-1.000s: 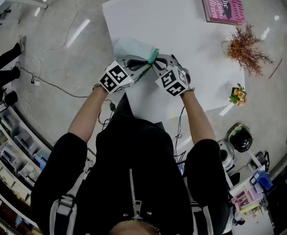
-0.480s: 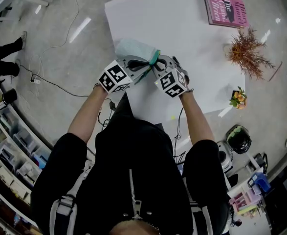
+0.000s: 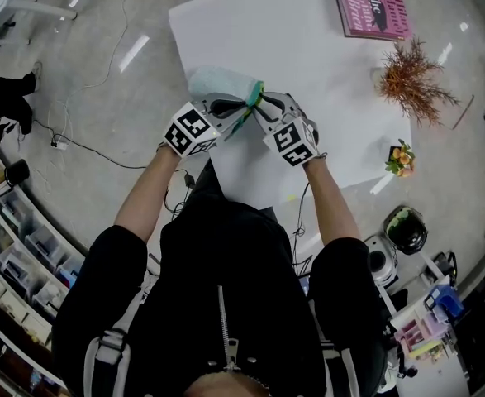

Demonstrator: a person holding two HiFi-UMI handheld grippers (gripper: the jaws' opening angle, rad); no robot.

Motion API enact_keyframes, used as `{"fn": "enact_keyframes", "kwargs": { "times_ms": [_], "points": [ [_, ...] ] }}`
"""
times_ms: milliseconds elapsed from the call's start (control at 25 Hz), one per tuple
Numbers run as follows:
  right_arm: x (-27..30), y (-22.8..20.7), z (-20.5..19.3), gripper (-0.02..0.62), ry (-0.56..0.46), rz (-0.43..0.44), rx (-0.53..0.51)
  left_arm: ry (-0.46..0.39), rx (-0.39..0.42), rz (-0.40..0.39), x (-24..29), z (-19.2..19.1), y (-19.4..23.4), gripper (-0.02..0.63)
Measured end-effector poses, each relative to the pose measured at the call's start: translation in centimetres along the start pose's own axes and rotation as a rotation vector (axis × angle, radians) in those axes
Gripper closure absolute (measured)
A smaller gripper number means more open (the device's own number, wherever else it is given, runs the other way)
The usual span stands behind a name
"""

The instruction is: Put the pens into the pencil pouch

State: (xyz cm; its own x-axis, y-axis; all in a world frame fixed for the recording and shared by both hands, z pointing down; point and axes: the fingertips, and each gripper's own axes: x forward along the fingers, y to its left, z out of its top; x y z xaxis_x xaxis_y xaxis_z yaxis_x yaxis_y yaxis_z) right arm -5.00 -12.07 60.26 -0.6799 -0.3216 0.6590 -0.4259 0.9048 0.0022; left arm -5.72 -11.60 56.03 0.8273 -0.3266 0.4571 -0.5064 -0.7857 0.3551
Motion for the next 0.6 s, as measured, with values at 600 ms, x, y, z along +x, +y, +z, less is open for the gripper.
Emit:
{"fn": "enact_keyframes", "kwargs": {
  "times_ms": [600],
  "points": [
    [-5.1,-3.2,-4.3,0.446,0.021,-0.162,0.163,0.008,-0.034,0.045,1.0,-0.4,0.9,0.575]
  ]
}}
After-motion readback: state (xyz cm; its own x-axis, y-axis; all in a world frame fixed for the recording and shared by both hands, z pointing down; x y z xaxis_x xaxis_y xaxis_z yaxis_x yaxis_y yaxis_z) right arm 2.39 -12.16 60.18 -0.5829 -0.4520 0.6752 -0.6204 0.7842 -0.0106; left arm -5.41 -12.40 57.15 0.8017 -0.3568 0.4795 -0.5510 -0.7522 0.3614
